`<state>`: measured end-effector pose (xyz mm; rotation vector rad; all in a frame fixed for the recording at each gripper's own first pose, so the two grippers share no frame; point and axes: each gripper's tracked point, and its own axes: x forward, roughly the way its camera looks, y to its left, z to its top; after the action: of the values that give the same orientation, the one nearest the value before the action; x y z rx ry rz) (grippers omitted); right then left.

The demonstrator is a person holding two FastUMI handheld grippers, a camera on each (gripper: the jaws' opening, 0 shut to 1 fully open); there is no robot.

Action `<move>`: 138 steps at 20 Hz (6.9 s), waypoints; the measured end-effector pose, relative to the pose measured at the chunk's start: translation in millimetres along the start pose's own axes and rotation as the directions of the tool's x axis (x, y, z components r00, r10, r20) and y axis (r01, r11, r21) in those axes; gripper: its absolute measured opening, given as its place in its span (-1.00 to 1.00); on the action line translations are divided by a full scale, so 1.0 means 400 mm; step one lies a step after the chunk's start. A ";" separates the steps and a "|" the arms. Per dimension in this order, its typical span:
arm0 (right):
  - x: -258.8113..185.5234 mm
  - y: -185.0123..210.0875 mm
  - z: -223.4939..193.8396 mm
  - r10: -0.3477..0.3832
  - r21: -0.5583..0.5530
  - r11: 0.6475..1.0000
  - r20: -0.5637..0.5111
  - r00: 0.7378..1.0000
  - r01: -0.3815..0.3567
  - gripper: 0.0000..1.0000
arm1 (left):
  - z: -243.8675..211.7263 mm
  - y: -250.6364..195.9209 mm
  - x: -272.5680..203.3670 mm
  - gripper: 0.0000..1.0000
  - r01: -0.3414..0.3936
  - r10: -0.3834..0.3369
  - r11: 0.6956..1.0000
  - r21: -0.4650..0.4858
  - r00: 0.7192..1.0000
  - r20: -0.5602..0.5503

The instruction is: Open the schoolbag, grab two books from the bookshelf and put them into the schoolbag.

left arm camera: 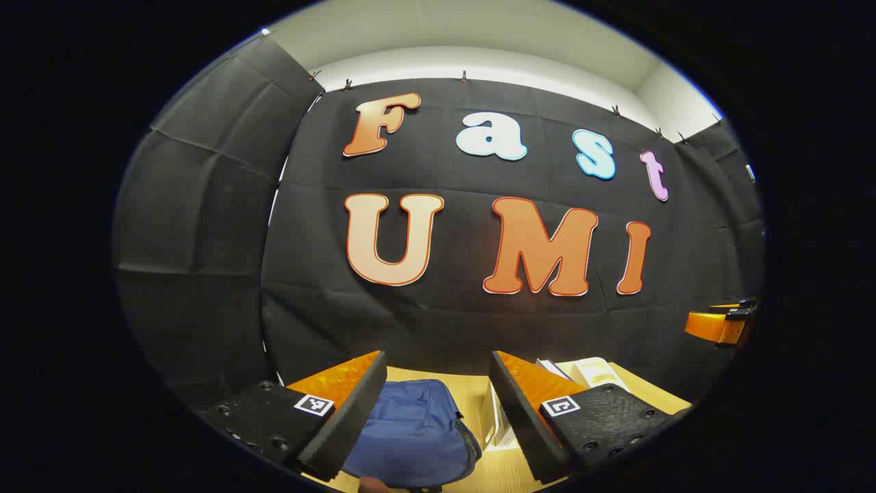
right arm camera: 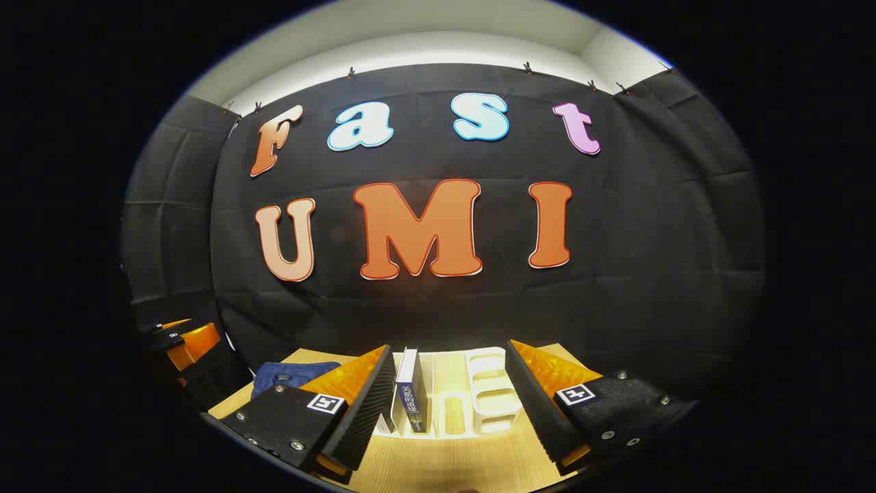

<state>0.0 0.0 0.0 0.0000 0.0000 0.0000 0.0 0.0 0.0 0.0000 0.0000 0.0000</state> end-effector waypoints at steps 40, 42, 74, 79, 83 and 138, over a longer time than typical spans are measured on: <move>0.003 -0.033 -0.011 -0.017 0.008 1.000 -0.021 1.000 0.017 0.92 | -0.039 0.029 -0.026 0.87 0.024 -0.023 0.997 0.077 1.000 -0.017; 0.004 -0.035 -0.019 -0.019 0.007 1.000 -0.026 0.999 0.019 0.92 | -0.051 0.025 -0.024 0.87 0.033 -0.031 0.995 0.098 0.999 -0.027; -0.036 -0.322 -0.198 -0.254 0.022 0.964 -0.196 0.947 0.263 0.92 | -0.899 -0.039 -0.032 0.94 0.510 0.065 0.459 0.728 0.798 -0.600; -0.006 -0.318 -0.213 -0.239 0.026 0.968 -0.212 0.948 0.249 0.93 | -0.934 -0.012 -0.014 0.92 0.553 0.101 0.372 0.745 0.774 -0.625; 0.012 -0.302 -0.219 -0.222 0.029 0.972 -0.213 0.951 0.233 0.92 | -0.952 0.011 -0.001 0.92 0.572 0.123 0.370 0.732 0.751 -0.648; 0.200 0.223 -0.205 0.068 0.075 0.996 -0.381 0.922 -0.043 0.93 | -0.537 0.080 0.266 -0.98 0.896 -0.276 0.444 -0.008 0.129 -0.952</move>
<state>79.8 89.1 -82.1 0.0656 0.3938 0.0571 106.3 32.1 -214.9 0.6906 1.1259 -0.9584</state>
